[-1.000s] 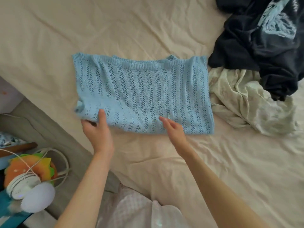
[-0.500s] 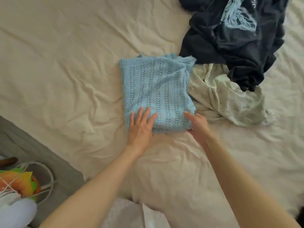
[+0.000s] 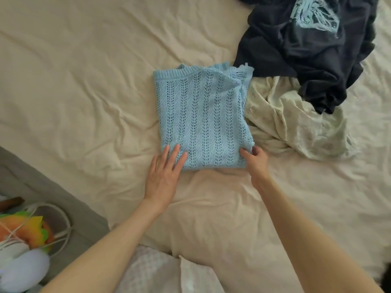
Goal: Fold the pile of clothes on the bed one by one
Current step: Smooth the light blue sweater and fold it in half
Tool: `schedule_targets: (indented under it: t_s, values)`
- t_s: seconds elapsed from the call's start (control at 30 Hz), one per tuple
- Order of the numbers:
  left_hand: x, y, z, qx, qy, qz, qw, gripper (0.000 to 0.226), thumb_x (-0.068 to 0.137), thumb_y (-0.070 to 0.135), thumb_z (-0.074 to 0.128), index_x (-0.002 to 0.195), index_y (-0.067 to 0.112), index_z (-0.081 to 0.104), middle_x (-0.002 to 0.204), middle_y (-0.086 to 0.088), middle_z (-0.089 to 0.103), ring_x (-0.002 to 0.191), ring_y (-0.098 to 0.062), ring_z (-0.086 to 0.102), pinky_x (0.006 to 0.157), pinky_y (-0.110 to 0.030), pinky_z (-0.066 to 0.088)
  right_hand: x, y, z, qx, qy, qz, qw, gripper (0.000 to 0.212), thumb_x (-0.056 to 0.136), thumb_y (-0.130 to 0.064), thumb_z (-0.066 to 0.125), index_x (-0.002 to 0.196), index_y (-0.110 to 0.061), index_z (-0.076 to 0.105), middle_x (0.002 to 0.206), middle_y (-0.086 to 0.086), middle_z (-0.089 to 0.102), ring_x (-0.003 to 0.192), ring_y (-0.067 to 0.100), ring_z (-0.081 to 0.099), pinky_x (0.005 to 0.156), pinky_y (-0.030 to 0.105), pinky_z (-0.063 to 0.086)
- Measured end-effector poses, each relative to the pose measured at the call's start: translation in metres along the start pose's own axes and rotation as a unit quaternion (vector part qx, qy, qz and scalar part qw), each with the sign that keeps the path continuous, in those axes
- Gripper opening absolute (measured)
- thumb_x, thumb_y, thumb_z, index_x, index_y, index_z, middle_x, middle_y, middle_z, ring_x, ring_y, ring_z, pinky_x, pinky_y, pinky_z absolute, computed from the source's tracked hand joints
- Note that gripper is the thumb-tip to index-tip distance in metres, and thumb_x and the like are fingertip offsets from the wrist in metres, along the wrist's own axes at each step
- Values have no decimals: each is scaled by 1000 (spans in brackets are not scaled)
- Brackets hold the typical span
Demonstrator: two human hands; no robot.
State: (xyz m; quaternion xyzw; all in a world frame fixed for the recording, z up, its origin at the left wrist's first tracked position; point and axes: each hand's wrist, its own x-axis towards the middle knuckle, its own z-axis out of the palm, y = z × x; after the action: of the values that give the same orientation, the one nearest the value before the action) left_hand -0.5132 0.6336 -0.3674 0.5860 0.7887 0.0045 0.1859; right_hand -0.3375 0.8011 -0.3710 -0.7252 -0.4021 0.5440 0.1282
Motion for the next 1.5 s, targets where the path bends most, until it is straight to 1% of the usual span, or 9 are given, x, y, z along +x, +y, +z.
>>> schedule_targets:
  t_s: [0.17,0.43,0.6,0.73,0.9,1.03,1.23,1.33,1.5]
  values:
    - [29,-12,4,-42,-48,4,998,73,89,1,49,150,23,15,158,-10,6,146,-29,6,117,-38,10,6,-10,1,70,-106,83,988,24,88,-11,64,111,-15,56,98,-1,66,85,14,64,80,31,53]
    - [-7,-29,-36,-205,-11,10,979,57,64,-8,68,118,7,62,132,-15,52,105,-33,62,75,-38,53,-39,-10,-17,26,-142,133,981,18,86,-16,67,104,-13,63,93,1,72,75,13,69,60,26,57]
    - [-72,-46,-47,-337,-162,-50,926,52,77,15,65,122,34,49,121,8,58,92,-15,61,81,-26,46,-98,19,-40,-21,-156,272,949,21,80,-20,74,95,-10,62,71,3,64,58,15,58,46,23,48]
    - [-81,-50,-54,-423,-141,-106,889,44,70,36,64,104,56,44,102,3,64,85,-15,61,80,-30,49,-113,21,-48,-7,-152,291,944,17,83,-24,69,94,-15,60,60,0,58,48,11,51,44,19,45]
    - [-28,-54,-62,-523,-19,-170,835,26,79,45,66,101,43,53,101,14,61,86,4,60,67,-7,45,-94,-23,-26,30,-135,226,964,19,91,-32,48,83,-18,59,55,1,63,43,12,55,40,13,37]
    - [29,-62,-56,-424,5,-240,873,47,97,38,46,138,19,39,135,-7,50,122,-21,48,98,-25,37,-68,-48,-3,-76,-53,72,993,36,95,-46,45,105,-13,55,92,12,69,74,21,66,63,30,52]
    - [33,-35,-41,-114,24,-43,992,55,97,27,45,148,16,27,154,-16,20,142,-33,19,114,-47,18,-62,-23,45,-468,24,-406,785,46,95,-27,50,138,-10,46,141,18,45,134,34,38,108,44,30]
    - [26,-25,-13,-24,8,20,999,56,97,35,41,149,27,21,158,-7,11,145,-31,7,115,-49,1,-52,6,63,-504,12,-464,729,48,94,-30,55,139,-16,48,147,16,40,137,35,35,112,53,23]
    - [37,-43,33,18,65,44,997,55,94,45,29,146,29,26,155,-7,23,143,-31,20,115,-52,6,-15,42,74,-517,33,-436,736,53,97,-47,37,145,-27,36,153,11,31,142,29,27,116,52,17]
